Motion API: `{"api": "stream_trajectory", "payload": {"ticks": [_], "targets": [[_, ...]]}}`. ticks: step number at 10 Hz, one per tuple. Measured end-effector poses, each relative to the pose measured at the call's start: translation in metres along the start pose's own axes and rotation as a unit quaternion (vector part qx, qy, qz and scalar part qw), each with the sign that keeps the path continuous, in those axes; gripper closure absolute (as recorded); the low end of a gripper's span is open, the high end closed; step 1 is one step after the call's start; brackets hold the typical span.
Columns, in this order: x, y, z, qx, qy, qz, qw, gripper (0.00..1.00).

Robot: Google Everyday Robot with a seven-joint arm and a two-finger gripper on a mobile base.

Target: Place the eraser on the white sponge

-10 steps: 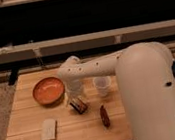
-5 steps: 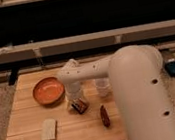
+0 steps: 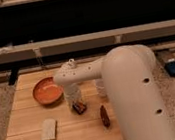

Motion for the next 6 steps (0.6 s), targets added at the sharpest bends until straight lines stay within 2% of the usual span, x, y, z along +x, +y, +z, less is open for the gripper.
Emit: {"api": "stream_trajectory", "payload": {"ticks": [4, 6], "targets": [[-0.001, -0.003, 0.0, -0.003, -0.002, 0.0, 1.0, 0.96], [-0.003, -0.008, -0.021, 0.002, 0.014, -0.008, 0.9999, 1.0]]}}
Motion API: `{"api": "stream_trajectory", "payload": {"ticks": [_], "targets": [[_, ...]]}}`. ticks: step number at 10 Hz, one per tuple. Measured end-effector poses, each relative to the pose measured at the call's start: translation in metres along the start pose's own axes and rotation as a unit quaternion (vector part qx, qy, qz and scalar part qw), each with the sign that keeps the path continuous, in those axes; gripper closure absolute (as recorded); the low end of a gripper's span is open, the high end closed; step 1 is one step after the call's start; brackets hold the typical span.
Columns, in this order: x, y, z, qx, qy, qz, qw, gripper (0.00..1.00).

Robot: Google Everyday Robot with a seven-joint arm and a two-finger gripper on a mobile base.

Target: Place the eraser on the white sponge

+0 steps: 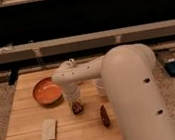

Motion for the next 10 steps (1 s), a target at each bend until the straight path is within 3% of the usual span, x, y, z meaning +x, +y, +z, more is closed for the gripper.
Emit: {"api": "stream_trajectory", "payload": {"ticks": [3, 6, 7, 10], "targets": [[-0.012, -0.033, -0.037, 0.005, 0.03, -0.045, 0.9985, 1.0], [-0.046, -0.094, -0.048, 0.009, 0.039, -0.116, 0.9924, 1.0], [-0.06, -0.124, -0.05, 0.012, 0.04, -0.15, 0.9878, 1.0], [-0.075, -0.17, -0.049, 0.022, 0.029, -0.218, 0.9752, 0.98]]}}
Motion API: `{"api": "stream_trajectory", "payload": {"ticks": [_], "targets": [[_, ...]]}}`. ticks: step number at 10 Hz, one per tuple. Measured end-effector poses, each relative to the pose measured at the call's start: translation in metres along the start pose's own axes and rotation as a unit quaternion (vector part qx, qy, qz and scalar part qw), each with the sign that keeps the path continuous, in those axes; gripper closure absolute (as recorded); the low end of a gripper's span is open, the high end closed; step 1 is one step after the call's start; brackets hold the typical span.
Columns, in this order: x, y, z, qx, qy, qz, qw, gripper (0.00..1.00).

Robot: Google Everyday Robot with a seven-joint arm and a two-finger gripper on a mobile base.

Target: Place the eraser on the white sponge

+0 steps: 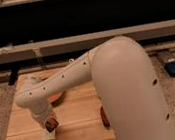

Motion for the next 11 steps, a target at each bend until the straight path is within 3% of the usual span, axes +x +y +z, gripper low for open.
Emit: {"api": "stream_trajectory", "payload": {"ticks": [3, 7, 9, 11], "targets": [[0.0, -0.02, 0.014, 0.012, -0.024, -0.037, 0.999, 0.72], [-0.002, -0.017, 0.031, 0.018, -0.052, -0.04, 0.9977, 0.3], [-0.002, -0.015, 0.034, 0.018, -0.059, -0.041, 0.9973, 0.2], [-0.003, -0.012, 0.035, 0.014, -0.064, -0.04, 0.9971, 0.2]]}}
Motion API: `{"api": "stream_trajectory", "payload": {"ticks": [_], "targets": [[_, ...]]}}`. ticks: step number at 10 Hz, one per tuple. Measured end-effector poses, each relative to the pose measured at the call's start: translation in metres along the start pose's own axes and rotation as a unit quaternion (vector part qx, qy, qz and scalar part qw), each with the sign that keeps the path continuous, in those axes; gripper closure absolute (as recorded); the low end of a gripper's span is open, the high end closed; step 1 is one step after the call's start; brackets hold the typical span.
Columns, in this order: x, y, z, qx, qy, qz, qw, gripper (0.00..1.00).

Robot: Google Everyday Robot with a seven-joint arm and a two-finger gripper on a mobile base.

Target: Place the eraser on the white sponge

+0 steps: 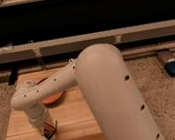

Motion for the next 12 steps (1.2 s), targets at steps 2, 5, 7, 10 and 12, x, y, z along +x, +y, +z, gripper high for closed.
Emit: {"api": "stream_trajectory", "payload": {"ticks": [2, 5, 7, 10, 12], "targets": [[-0.001, 0.004, 0.001, -0.006, -0.002, 0.004, 1.0, 0.2], [-0.002, 0.013, -0.002, -0.021, 0.002, 0.015, 0.9997, 0.2], [-0.003, 0.026, -0.013, -0.025, 0.017, 0.033, 0.999, 0.2], [-0.006, 0.049, -0.034, -0.023, 0.051, 0.069, 0.9961, 0.2], [-0.007, 0.061, -0.042, -0.024, 0.069, 0.091, 0.9931, 0.2]]}}
